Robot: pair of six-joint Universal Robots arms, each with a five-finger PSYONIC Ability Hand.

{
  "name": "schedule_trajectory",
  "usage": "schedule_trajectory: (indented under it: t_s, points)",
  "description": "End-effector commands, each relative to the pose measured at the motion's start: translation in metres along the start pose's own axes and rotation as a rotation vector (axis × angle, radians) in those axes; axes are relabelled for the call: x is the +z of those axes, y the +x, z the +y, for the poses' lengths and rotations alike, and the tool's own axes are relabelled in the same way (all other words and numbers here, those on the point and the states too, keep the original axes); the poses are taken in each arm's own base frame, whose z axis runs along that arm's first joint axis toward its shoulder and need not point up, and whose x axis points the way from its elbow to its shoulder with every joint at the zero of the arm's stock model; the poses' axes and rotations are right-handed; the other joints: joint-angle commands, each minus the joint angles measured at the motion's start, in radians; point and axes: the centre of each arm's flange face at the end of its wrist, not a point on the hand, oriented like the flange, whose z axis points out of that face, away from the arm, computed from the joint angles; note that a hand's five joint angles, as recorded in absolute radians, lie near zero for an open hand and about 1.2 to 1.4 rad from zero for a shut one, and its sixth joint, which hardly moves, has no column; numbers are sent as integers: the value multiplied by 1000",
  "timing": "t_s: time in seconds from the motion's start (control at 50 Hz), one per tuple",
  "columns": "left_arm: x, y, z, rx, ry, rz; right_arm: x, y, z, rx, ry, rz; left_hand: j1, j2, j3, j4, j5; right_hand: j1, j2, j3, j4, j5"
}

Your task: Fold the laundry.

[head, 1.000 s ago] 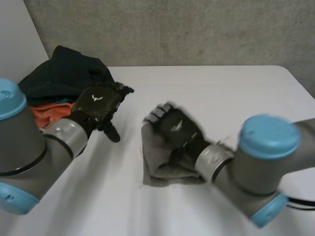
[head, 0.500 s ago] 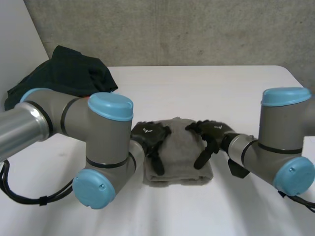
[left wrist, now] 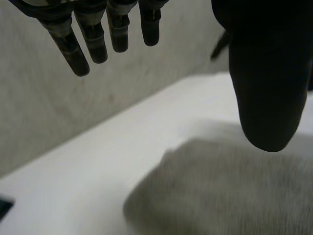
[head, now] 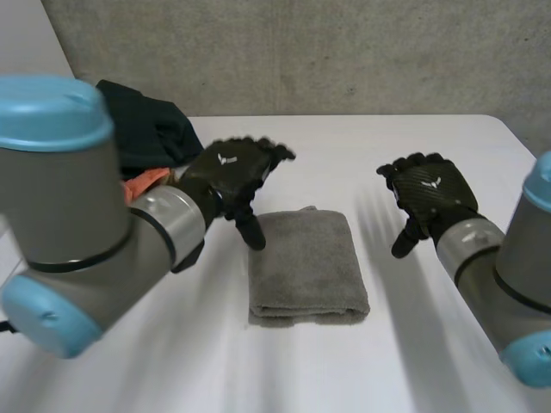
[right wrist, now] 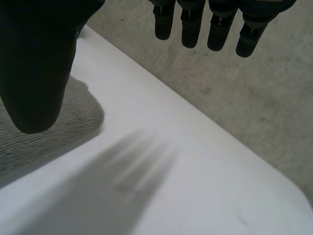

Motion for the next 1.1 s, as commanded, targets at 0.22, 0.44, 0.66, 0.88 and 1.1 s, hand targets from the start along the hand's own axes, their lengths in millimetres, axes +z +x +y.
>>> schedule_trajectory:
  t_s: [0.22, 0.44, 0.66, 0.88, 1.1]
  points:
    - [-52, 27, -9, -113, 0, 597, -15, -58, 79, 359, -175, -226, -12, -31, -33, -26, -50, -34, -17, -15, -15, -30]
    - [-55, 29, 0, -83, 13, 542, 11, -79, 85, 319, -125, -205, -12, -31, -33, -26, -50, 727, 744, 746, 746, 731]
    - [-53, 21, -7, -104, 53, 505, 60, -32, 60, 328, 19, -17, -12, -31, -33, -26, -50, 1170, 1188, 1189, 1189, 1174]
    - [-51, 17, -22, -138, 133, 491, 167, 112, 67, 264, 102, 317, -12, -31, -33, -26, -50, 1170, 1188, 1189, 1189, 1174]
    - [-53, 25, -27, -141, 164, 491, 221, 229, 106, 267, 128, 555, -12, -31, -33, -26, -50, 1170, 1188, 1189, 1189, 1174]
